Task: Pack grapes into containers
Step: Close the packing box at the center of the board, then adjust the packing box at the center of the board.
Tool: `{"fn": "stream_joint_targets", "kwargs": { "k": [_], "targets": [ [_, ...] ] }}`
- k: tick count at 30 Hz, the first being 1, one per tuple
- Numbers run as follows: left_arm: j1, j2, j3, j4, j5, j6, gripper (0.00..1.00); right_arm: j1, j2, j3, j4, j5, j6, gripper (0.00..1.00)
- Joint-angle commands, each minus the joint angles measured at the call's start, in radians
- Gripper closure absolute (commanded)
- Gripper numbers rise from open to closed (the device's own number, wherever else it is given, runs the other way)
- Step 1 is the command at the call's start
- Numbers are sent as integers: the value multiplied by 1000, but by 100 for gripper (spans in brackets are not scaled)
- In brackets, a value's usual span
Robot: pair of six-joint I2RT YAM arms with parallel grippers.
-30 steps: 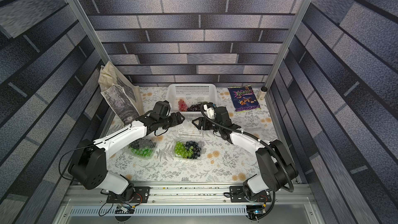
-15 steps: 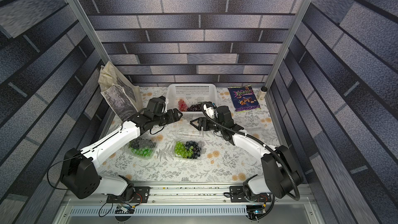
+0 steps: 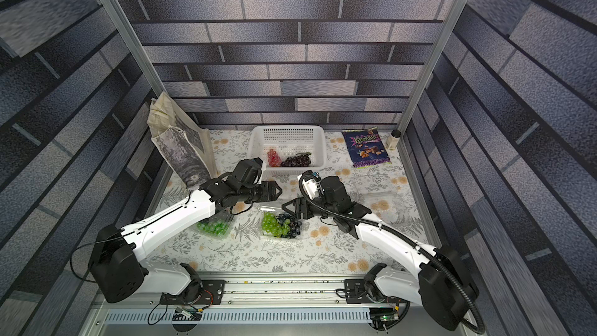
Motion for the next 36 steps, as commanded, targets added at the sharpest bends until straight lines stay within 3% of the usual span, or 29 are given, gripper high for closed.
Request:
{"fn": "stream_joint_targets", "kwargs": {
  "k": [1,12,23,36],
  "targets": [
    [-32,-49,-46,-47,-42,-20,25,25,-63,-45,-111,95,2,35],
    [-160,-51,-141,-48,-71,-105,28,162,-201,-140,-251,198,81,57],
    [-211,-21,-172,-25,-80,-152,28,320,-188,-188,-305,280,172,58],
    [-182,-35,-163,-62,-115,-163,28,339,-10,-154,-224,369,166,54]
  ]
}}
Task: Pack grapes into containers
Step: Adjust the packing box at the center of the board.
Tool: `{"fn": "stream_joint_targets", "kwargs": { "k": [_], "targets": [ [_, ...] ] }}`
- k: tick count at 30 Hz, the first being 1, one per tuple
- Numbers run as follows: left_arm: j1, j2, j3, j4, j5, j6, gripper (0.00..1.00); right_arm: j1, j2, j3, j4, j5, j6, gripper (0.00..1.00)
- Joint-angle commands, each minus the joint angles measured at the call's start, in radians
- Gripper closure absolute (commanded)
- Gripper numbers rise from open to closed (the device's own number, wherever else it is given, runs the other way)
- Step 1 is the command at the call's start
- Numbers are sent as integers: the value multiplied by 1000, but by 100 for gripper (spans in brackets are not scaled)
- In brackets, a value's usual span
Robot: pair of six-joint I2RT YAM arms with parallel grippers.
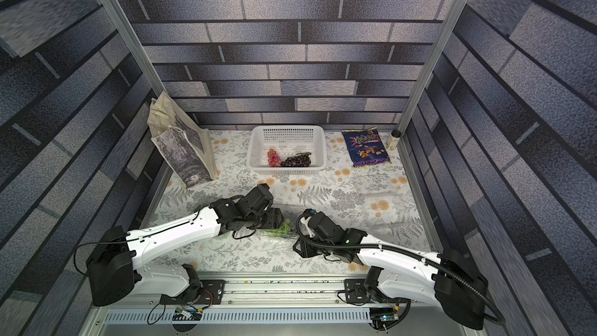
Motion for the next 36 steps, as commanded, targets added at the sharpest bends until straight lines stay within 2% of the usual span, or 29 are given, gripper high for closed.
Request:
{"fn": "stream_joint_targets", "kwargs": {
  "k": [1,6,18,31,36],
  "targets": [
    [21,-12,-9,-35,-22,-23,28,8,70,49,26,39,-35,54],
    [51,-25,-8,-35,-14,-17,27,9,168,110,49,47,-70,55],
    [118,-25,-2,-43,-11,3,28,-10,291,210,107,139,-110,56],
    [162,-11,10,-46,4,39,27,-167,344,232,201,74,-140,56],
    [155,23,36,-42,10,58,27,-173,311,230,159,40,-162,53]
  ]
}}
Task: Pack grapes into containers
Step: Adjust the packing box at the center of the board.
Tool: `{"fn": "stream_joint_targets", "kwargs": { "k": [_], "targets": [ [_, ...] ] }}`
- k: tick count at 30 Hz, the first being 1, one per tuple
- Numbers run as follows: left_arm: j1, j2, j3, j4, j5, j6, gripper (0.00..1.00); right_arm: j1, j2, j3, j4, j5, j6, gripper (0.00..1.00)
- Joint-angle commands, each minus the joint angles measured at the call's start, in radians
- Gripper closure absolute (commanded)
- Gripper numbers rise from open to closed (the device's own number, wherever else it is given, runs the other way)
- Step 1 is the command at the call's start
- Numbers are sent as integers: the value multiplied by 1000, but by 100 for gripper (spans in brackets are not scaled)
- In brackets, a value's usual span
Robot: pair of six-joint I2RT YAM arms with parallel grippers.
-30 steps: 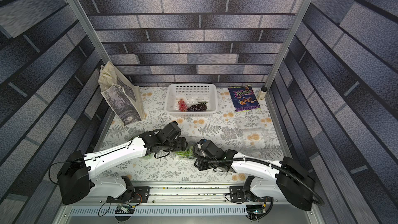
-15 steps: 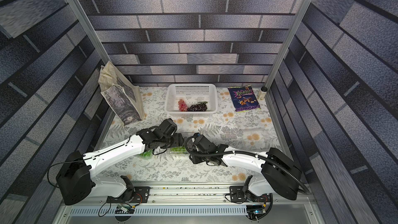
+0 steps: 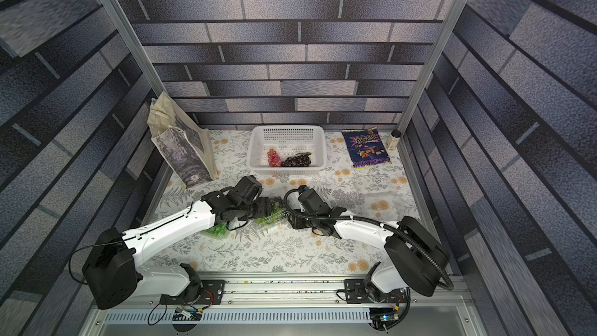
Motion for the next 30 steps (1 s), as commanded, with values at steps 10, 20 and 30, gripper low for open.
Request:
{"fn": "stream_joint_targets", "kwargs": {
  "k": [10,20,30],
  "targets": [
    [-71,127,161,-96,-57,117,28,-35,-161,-124,8,-114,37,50],
    [-85,142,183,-134,-78,127,28,-169,-146,-228,344,-288,210,57],
    [-95,167,185,-143,-73,132,28,-233,39,-299,756,-407,387,62]
  ]
}}
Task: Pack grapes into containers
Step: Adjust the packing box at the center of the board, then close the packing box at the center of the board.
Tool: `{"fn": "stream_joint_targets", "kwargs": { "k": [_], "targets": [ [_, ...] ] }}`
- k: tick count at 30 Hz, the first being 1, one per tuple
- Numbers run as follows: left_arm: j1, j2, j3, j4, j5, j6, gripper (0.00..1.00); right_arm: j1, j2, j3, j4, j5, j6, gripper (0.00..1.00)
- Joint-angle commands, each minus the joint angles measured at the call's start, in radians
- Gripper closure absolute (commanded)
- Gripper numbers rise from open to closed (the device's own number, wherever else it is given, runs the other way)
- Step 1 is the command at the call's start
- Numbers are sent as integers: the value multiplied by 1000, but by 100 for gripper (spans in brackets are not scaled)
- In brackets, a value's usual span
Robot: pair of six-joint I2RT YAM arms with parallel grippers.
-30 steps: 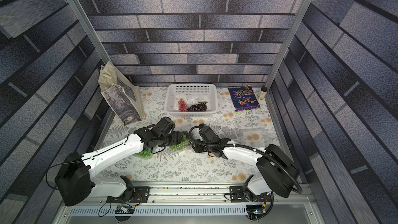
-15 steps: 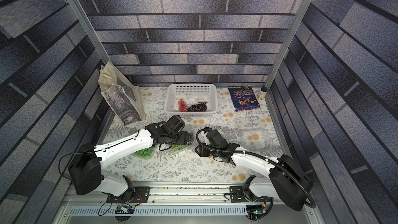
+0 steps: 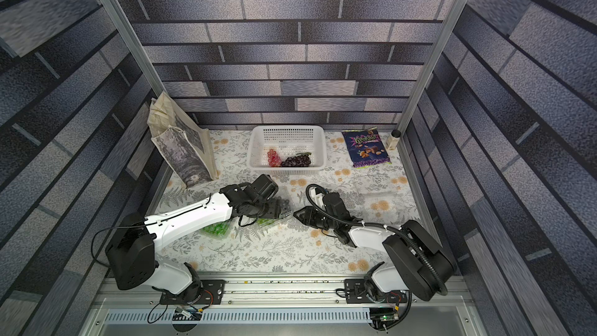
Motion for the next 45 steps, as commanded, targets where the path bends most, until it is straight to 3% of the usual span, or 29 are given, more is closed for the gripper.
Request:
{"fn": "stream_joint_targets", "kwargs": {
  "k": [1,12,37,45],
  "targets": [
    [-7,9,27,-38,-14,22,28,-15,63,-14,218,-57,83,62],
    [-8,13,30,-36,-8,22,29,-54,214,-54,473,-85,188,69],
    [-6,7,31,-36,-14,10,29,-68,308,-40,533,-107,208,91],
    [-4,-15,26,-35,-30,1,30,-68,276,-51,521,-100,200,86]
  ]
}}
